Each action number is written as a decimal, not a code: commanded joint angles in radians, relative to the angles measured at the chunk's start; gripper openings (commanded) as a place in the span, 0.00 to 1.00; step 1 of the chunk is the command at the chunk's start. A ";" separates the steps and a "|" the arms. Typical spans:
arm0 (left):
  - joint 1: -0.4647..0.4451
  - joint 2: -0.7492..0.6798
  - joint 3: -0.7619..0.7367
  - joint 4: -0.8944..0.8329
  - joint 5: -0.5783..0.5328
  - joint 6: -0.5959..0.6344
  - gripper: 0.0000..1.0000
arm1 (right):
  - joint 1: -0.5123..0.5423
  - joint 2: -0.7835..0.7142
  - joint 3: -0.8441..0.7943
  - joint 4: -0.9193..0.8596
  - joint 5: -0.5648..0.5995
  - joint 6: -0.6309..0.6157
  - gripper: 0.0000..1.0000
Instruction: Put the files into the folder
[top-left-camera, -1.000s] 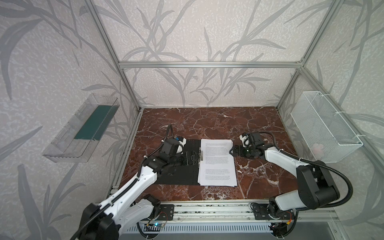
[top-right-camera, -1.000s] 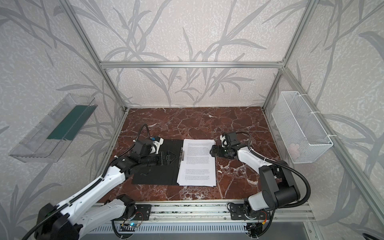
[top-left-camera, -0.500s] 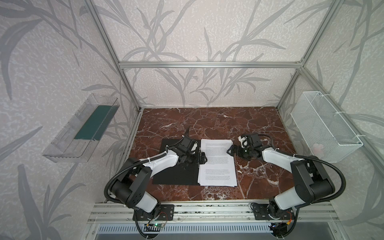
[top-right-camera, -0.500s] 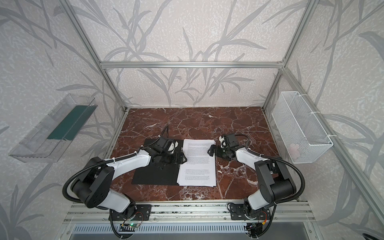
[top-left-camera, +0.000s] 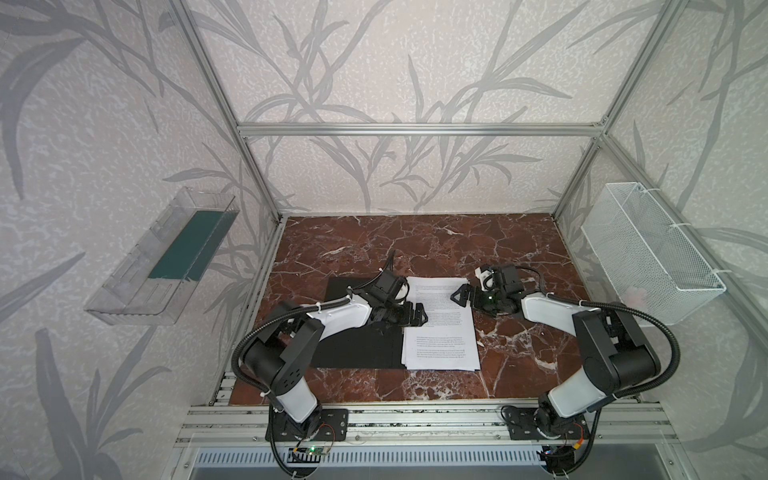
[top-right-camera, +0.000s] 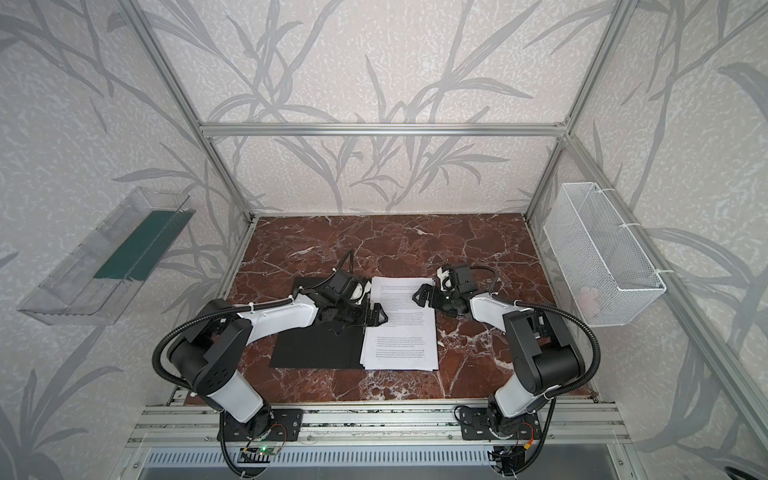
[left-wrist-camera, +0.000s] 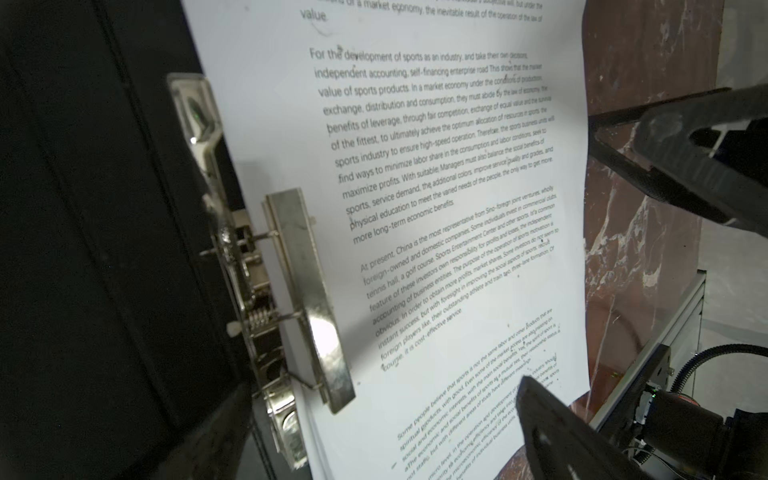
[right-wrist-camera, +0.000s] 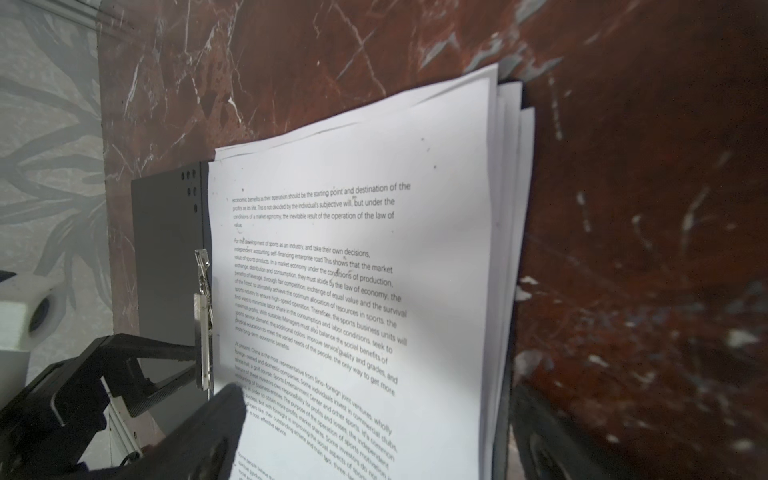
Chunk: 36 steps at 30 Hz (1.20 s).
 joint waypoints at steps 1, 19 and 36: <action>-0.029 0.047 0.026 0.062 0.032 -0.041 0.99 | -0.040 0.024 -0.013 0.031 -0.043 0.033 0.99; 0.034 -0.035 0.028 0.114 0.053 -0.081 0.99 | -0.104 -0.275 -0.078 -0.118 0.188 -0.031 0.99; 0.209 0.296 0.289 0.205 0.395 -0.062 0.99 | -0.087 -0.385 -0.186 0.067 -0.008 0.029 0.99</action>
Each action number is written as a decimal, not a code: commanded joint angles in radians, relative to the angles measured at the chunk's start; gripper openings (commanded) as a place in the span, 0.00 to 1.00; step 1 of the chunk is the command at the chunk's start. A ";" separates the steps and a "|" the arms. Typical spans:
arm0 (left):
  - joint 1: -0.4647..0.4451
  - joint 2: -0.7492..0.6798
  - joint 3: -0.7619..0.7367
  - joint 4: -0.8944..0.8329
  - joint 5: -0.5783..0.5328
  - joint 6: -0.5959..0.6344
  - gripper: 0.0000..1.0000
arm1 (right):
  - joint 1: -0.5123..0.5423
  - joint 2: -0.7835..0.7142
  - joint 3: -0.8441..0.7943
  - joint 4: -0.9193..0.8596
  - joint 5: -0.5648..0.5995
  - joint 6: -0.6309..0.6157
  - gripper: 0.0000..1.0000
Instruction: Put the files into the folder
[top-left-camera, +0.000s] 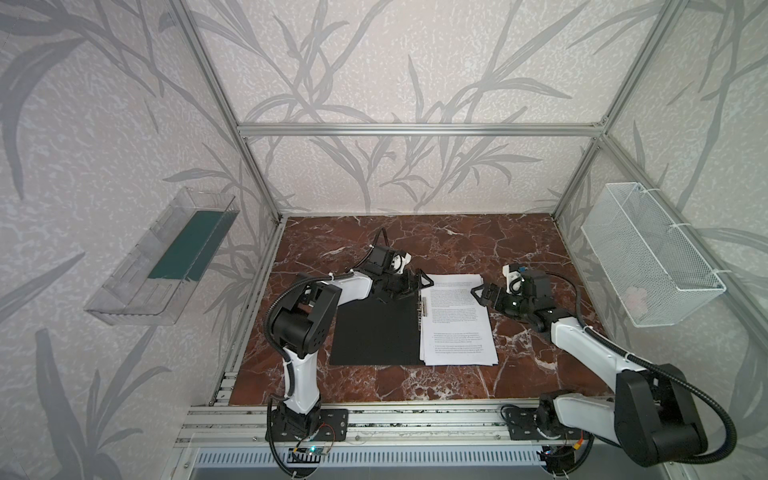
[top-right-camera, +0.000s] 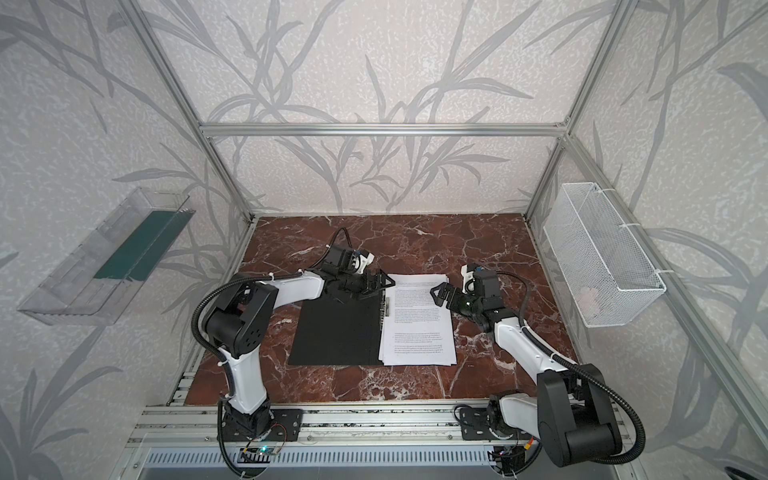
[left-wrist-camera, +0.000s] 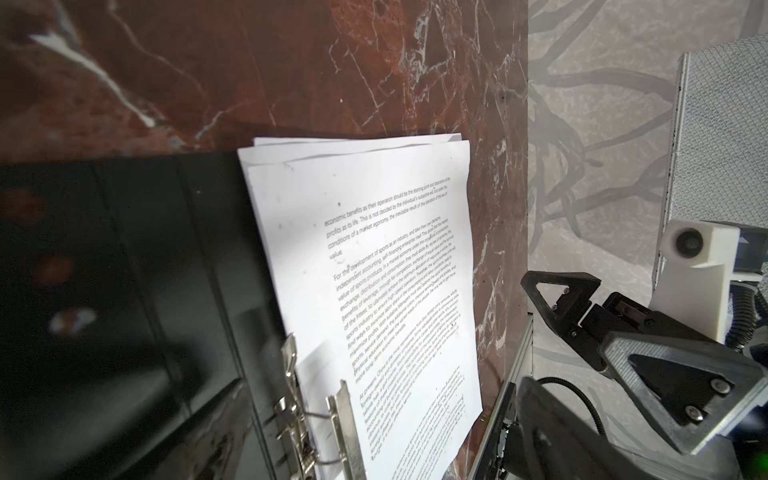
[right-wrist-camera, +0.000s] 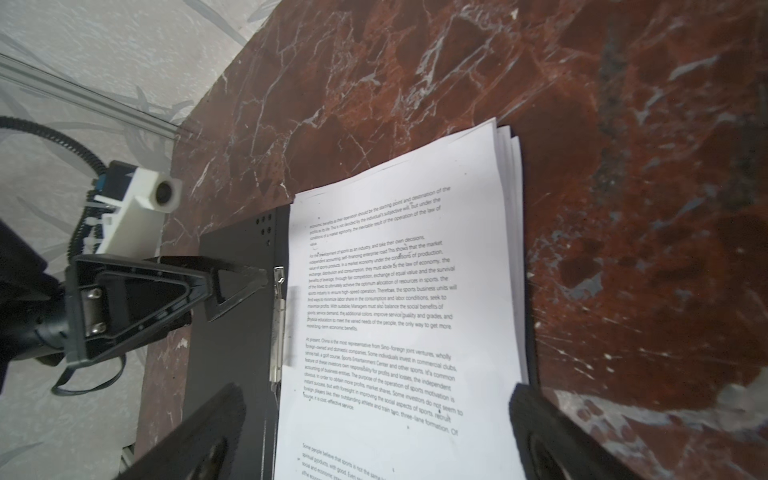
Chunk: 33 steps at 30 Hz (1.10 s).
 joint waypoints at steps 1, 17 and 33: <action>0.016 0.034 0.047 -0.011 0.053 0.025 0.99 | 0.006 -0.008 -0.014 0.059 -0.047 0.017 0.99; 0.029 0.134 0.096 0.113 0.154 -0.075 0.99 | 0.007 -0.006 -0.011 0.061 -0.059 0.017 0.99; 0.041 0.113 0.060 0.202 0.173 -0.147 0.99 | 0.008 0.008 -0.008 0.071 -0.081 0.022 0.99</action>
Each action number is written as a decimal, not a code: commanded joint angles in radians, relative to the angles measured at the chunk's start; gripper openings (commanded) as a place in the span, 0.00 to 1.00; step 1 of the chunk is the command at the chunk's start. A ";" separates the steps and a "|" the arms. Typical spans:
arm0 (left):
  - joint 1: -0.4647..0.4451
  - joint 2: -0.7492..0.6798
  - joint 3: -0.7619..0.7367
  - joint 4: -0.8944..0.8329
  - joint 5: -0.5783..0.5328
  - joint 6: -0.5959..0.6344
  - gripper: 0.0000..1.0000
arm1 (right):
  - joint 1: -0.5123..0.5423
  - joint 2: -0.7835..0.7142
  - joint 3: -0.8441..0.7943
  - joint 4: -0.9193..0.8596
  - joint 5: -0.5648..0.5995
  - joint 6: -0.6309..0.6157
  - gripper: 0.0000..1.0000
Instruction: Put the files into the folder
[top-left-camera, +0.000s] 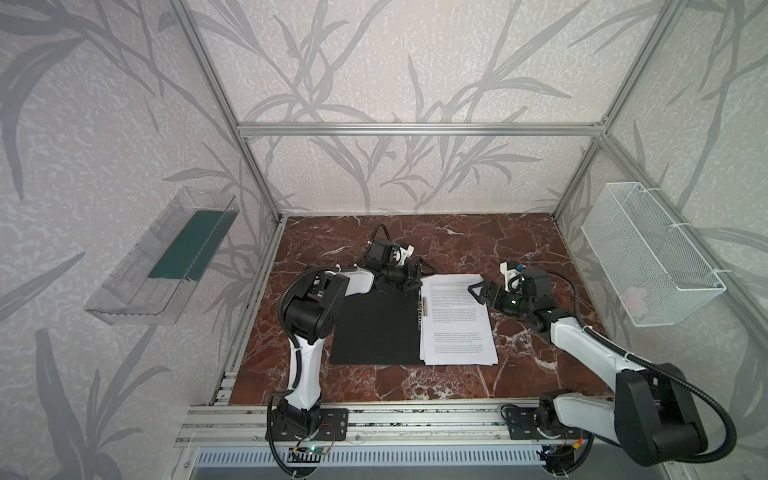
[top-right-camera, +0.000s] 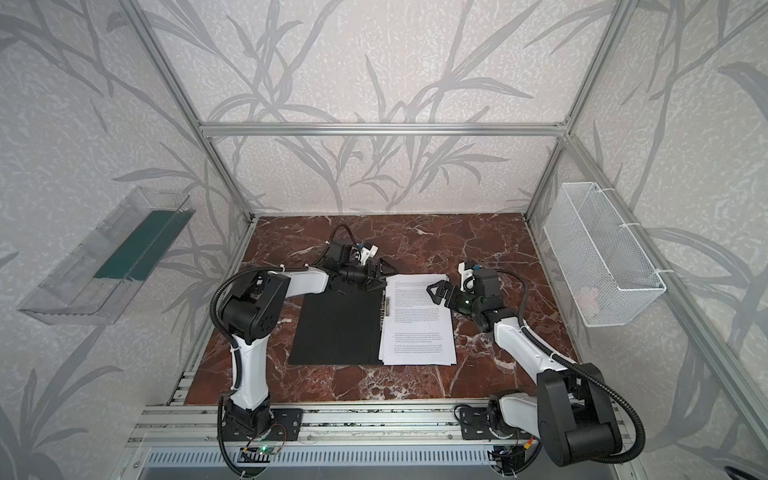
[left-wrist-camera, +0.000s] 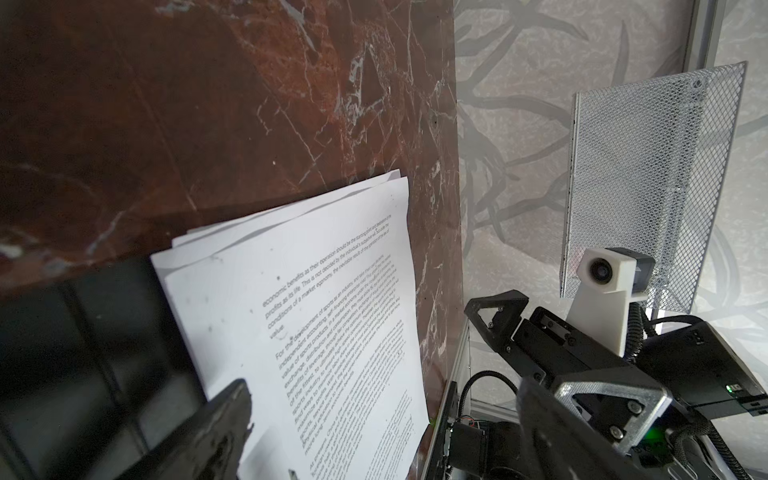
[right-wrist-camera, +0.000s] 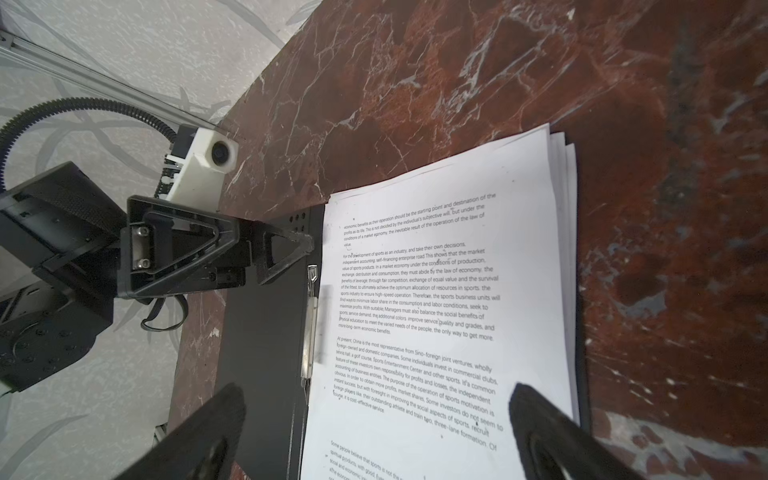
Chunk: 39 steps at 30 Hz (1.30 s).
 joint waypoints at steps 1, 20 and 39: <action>0.013 -0.016 -0.003 -0.051 -0.030 0.035 0.99 | 0.003 0.010 -0.006 0.029 -0.028 0.005 0.99; 0.013 -0.005 -0.060 -0.055 -0.008 0.058 0.99 | 0.006 0.046 0.000 0.041 -0.042 0.010 0.99; -0.002 -0.061 -0.116 0.123 0.049 -0.054 0.99 | 0.009 0.067 0.000 0.059 -0.054 0.016 0.99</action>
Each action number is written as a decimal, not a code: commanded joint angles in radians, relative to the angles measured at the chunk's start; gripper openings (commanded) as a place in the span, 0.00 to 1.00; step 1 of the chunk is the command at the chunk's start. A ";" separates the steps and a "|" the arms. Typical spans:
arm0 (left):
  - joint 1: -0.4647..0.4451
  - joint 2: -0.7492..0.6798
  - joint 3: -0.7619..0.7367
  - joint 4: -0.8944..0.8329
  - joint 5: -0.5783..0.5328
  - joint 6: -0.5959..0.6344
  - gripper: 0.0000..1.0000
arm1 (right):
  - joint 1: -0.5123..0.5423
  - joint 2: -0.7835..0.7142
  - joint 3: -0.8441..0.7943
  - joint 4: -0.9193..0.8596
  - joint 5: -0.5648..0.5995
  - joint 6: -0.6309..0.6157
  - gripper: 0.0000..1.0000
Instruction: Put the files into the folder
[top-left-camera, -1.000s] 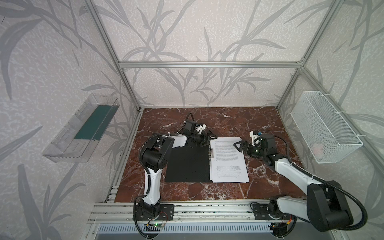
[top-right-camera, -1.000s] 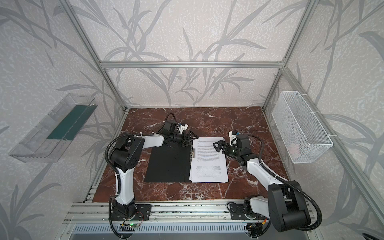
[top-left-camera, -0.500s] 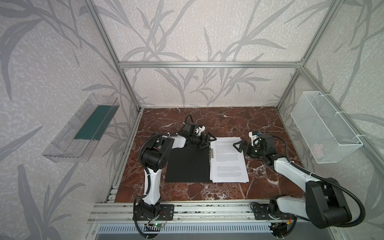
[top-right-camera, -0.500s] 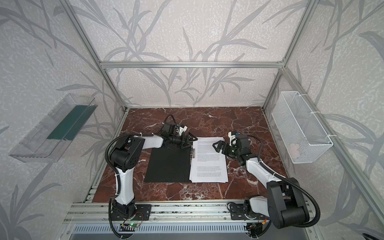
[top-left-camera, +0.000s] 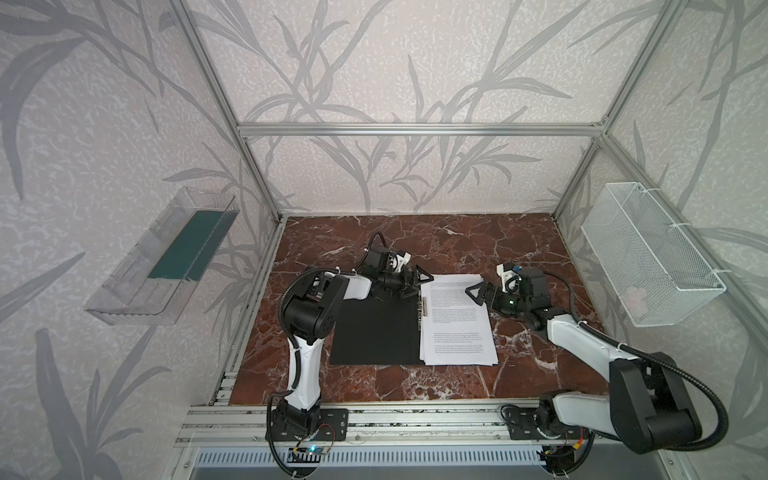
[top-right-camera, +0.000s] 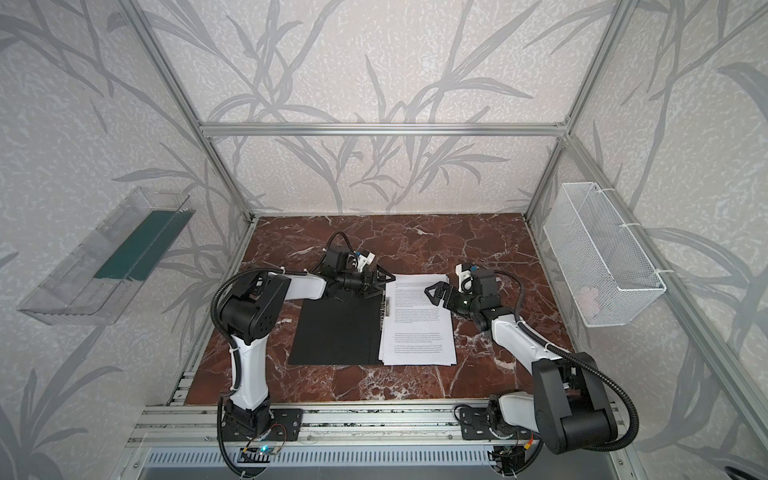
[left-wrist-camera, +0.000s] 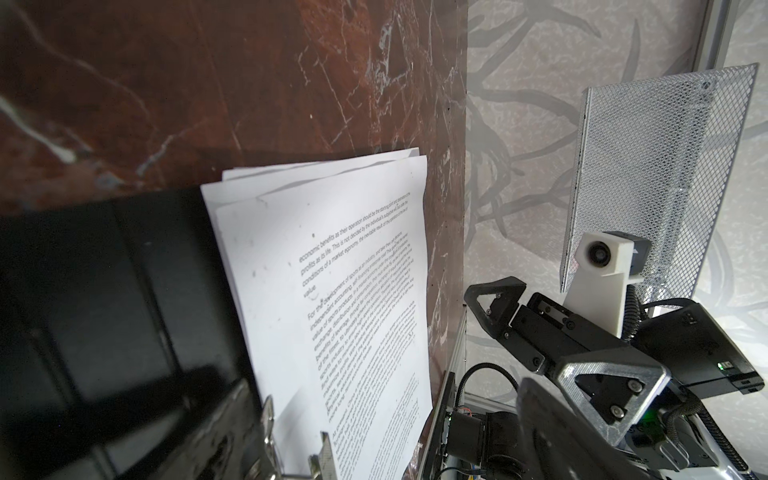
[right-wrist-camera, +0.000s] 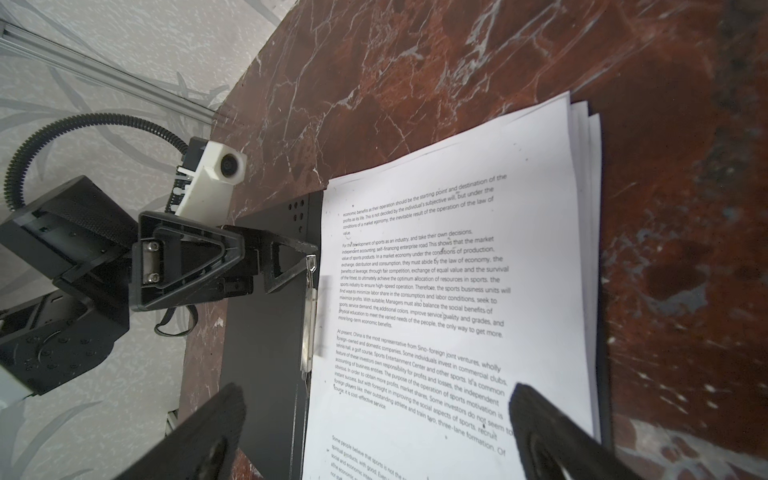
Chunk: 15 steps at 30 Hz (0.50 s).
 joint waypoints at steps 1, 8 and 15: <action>-0.009 -0.057 -0.018 0.046 0.026 -0.022 0.99 | 0.007 0.009 0.000 0.030 -0.012 0.006 0.99; -0.027 -0.087 -0.027 0.066 0.033 -0.033 0.99 | 0.007 0.011 -0.002 0.031 -0.013 0.006 0.99; -0.044 -0.127 -0.055 0.076 0.025 -0.039 0.99 | 0.008 0.012 0.003 0.030 -0.017 0.006 0.99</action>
